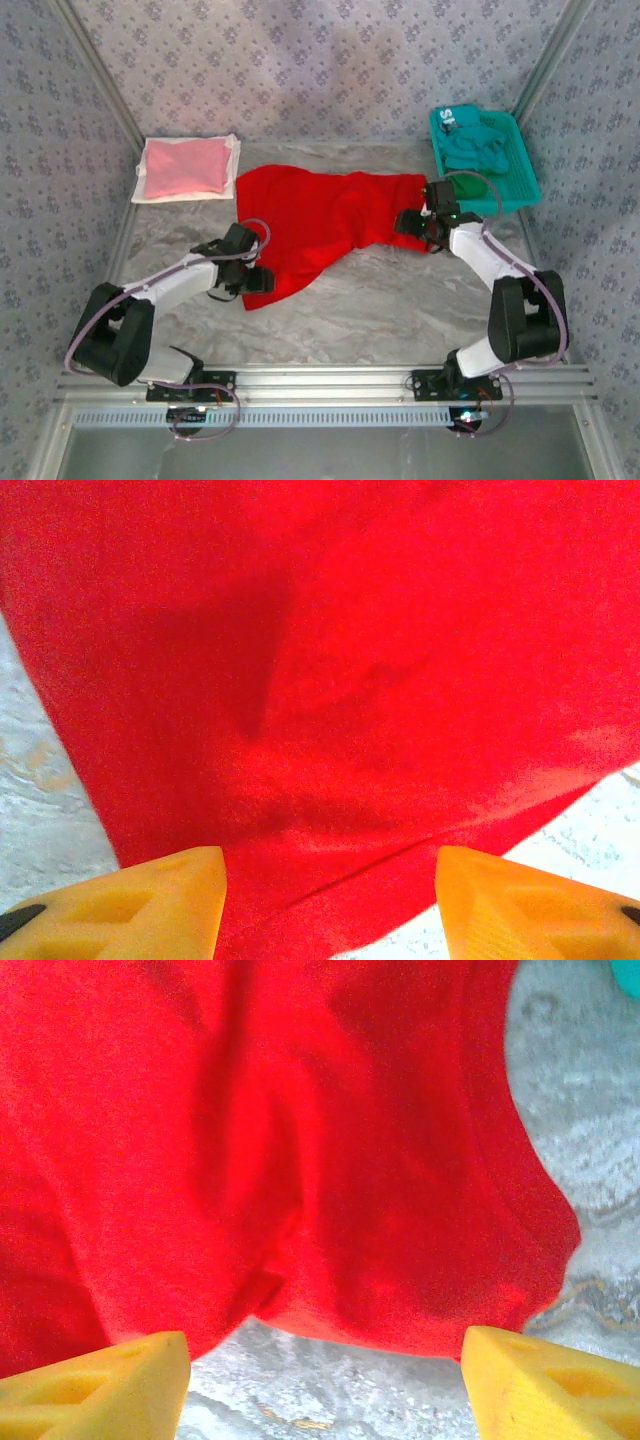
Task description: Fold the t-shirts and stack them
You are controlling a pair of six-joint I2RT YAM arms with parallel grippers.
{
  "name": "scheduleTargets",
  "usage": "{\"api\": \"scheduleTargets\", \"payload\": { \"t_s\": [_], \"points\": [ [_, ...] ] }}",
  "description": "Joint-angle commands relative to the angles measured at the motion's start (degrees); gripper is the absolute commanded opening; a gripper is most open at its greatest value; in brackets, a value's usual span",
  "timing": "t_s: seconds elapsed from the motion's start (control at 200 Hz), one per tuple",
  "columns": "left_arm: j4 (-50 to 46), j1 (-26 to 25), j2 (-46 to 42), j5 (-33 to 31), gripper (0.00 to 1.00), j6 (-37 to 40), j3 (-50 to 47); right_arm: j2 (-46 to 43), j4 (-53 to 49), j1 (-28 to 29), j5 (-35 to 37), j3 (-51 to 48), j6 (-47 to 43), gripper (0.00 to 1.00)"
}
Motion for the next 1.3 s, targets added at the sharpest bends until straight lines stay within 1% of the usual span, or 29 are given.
{"api": "scheduleTargets", "payload": {
  "t_s": [0.0, 0.08, 0.105, 0.205, 0.295, 0.35, 0.41, 0.47, 0.53, 0.61, 0.635, 0.695, 0.75, 0.889, 0.999, 1.124, 1.294],
  "points": [
    [2.11, -0.97, 0.49, 2.84, 0.57, -2.86, -2.58, 2.42, -5.05, -1.81, -1.25, 0.04, 3.22, 0.74],
    [4.54, -0.97, 1.38, 1.64, 0.57, -2.54, -3.98, 4.05, -4.42, -3.87, 0.53, -0.63, 2.88, 0.75],
    [5.1, -0.89, 1.79, 1.2, 0.56, -2.19, -4.07, 4.71, -3.55, -4.16, 1.53, -0.73, 2.73, 0.76],
    [7.38, -0.67, 3.14, -1.0, 0.41, -1.54, -4.33, 9.52, -5.0, -5.04, -0.34, 1.89, 1.37, 0.76],
    [8.2, 0.76, 3.45, -1.62, 0.21, -1.19, -4.58, 12.02, -3.14, -5.23, -0.9, 2.43, 0.95, 0.75],
    [8.28, 1.76, 2.29, -1.98, 0.12, -1.14, -5.06, 13.49, -2.3, -5.32, -1.5, 2.82, 1.0, 0.74],
    [8.3, 2.98, -0.54, -3.58, 0.07, -1.42, -5.76, 15.01, -1.68, -5.35, -3.12, 3.39, 0.77, 0.7],
    [8.59, 4.51, -3.99, -4.91, 0.0, -1.92, -6.31, 15.91, -0.29, -5.2, -4.97, 3.56, 0.39, 0.59],
    [8.77, 6.09, -7.35, -5.8, 0.0, -2.36, -6.46, 16.62, 0.33, -5.12, -6.72, 4.07, 0.39, 0.47],
    [8.69, 7.65, -10.91, -6.49, 0.0, -1.93, -5.83, 16.25, 0.84, -5.19, -9.7, 4.32, 0.54, 0.21],
    [8.37, 8.07, -11.77, -6.81, 0.0, -1.62, -5.41, 15.69, 1.2, -5.27, -10.46, 4.01, 0.84, 0.15],
    [7.25, 8.79, -13.77, -8.26, 0.0, -0.98, -4.25, 13.41, 1.62, -5.44, -11.37, 3.29, 1.45, 0.09],
    [6.58, 9.58, -15.66, -9.09, 0.0, -0.29, -3.41, 10.73, 0.92, -5.88, -12.56, 2.92, 1.88, 0.0],
    [4.93, 11.29, -20.68, -9.51, 0.0, 1.37, -0.91, 2.02, -3.02, -6.74, -15.12, 2.93, 2.24, 0.0],
    [2.49, 11.65, -24.69, -11.27, 0.0, 2.91, 2.33, -5.11, -8.17, -6.9, -16.41, 4.4, 1.95, 0.0],
    [-0.1, 11.86, -29.37, -12.68, 0.0, 5.81, 6.82, -13.7, -12.74, -6.96, -15.87, 6.58, 1.73, 0.0],
    [-3.91, 11.85, -34.3, -14.35, 0.0, 9.64, 14.66, -22.28, -20.45, -6.97, -15.88, 12.01, 2.71, 0.0]
  ]
}}
